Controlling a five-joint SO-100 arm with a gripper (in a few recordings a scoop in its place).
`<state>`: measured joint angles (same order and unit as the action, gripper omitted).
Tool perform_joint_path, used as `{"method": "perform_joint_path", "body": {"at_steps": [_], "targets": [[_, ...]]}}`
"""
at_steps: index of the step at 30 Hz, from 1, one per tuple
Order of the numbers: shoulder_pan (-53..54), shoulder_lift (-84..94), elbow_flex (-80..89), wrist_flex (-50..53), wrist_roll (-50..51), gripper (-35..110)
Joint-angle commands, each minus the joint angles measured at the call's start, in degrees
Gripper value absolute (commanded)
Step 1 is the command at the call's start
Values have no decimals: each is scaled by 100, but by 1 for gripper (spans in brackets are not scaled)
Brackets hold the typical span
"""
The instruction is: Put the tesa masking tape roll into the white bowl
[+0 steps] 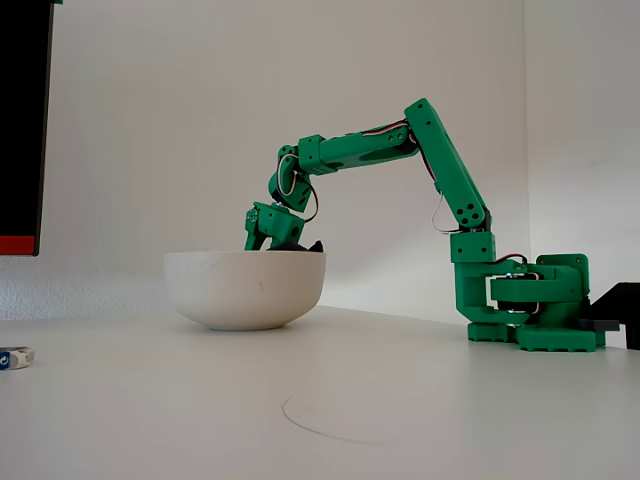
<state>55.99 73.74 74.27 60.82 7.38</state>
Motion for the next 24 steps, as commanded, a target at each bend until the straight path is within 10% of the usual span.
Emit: {"method": "perform_joint_path", "body": {"at_steps": [1,24], "targets": [[35,686,-475,18,79,9],[-185,694,-1934,712,633,-8]]}}
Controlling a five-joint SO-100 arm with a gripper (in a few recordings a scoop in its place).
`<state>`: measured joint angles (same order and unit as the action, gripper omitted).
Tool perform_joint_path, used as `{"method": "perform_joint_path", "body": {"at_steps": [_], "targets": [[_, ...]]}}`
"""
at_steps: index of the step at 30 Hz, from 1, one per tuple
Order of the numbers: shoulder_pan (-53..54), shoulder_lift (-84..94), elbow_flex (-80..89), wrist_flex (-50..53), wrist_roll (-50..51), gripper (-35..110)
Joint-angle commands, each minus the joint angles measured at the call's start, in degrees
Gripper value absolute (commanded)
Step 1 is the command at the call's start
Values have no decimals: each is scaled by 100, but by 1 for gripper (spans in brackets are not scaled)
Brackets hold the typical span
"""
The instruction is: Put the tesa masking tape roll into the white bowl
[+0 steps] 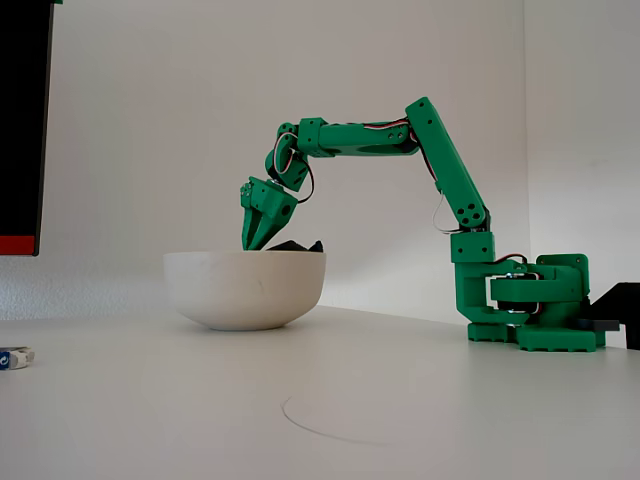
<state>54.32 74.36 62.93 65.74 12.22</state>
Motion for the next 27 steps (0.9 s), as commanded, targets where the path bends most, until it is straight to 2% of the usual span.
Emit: {"method": "perform_joint_path", "body": {"at_steps": [1,8,22,25,27], "targets": [[-62,642,-949,316,158,-8],[-791,1257,-1318,967,79,-8],[-3885,3023,-1213,3111,-492,-8],[-4368,3428,-747,3313,-492,-8],[-4685,3999,53,3094,-545,-8]]}}
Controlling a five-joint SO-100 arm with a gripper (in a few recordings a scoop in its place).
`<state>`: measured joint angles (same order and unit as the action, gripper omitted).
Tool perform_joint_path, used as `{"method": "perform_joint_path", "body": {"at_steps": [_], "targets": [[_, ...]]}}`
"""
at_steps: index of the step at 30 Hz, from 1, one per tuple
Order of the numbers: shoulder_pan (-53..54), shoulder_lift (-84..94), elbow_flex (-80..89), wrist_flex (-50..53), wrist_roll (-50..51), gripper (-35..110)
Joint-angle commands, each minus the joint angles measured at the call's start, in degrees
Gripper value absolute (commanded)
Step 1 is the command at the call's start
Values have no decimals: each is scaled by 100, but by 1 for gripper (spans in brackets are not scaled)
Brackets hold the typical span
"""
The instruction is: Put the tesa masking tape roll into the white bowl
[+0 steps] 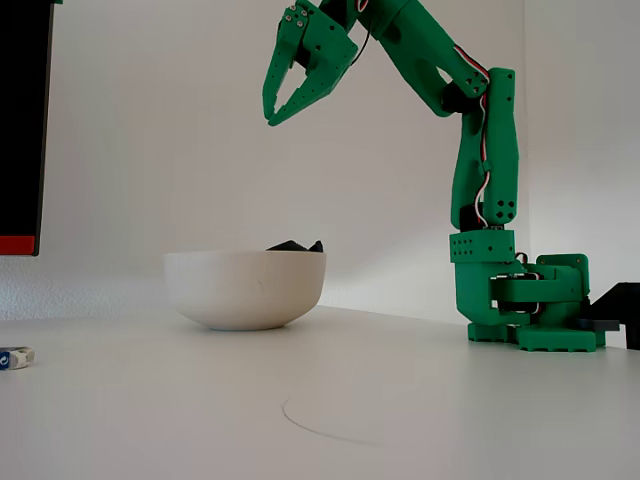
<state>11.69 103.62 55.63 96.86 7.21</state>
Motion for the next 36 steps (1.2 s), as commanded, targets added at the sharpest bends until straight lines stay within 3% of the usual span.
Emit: {"method": "perform_joint_path", "body": {"at_steps": [1,7,24,36], "targets": [[-554,1406,1248,-193,-70,-8],[-1187,3138,3595,-817,-220,-8],[-1230,5757,8648,-2769,-536,-8],[-1266,8675,10696,-2101,-422,-8]]}}
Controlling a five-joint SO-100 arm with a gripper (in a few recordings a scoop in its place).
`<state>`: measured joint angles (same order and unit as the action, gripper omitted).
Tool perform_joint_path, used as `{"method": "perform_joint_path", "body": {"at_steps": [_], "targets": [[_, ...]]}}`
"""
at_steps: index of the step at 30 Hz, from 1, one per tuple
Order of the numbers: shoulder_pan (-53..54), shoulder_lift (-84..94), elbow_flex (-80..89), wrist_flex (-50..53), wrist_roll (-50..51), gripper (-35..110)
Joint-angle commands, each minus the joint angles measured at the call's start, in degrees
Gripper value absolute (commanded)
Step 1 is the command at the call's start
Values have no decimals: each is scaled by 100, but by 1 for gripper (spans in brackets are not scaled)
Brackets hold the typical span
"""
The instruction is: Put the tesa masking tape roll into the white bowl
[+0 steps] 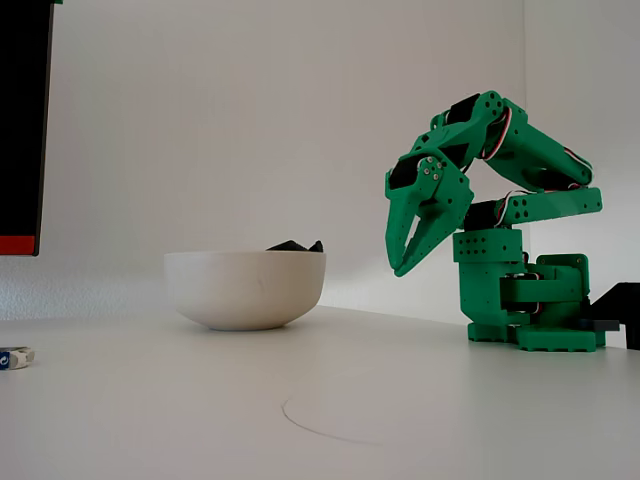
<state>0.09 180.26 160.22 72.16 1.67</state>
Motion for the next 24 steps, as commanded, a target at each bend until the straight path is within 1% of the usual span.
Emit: {"method": "perform_joint_path", "body": {"at_steps": [1,8,18,24], "targets": [[-105,1310,316,562,132,-8],[-88,1406,483,765,141,-8],[-167,1406,554,773,132,-8],[0,1406,554,773,141,-8]]}}
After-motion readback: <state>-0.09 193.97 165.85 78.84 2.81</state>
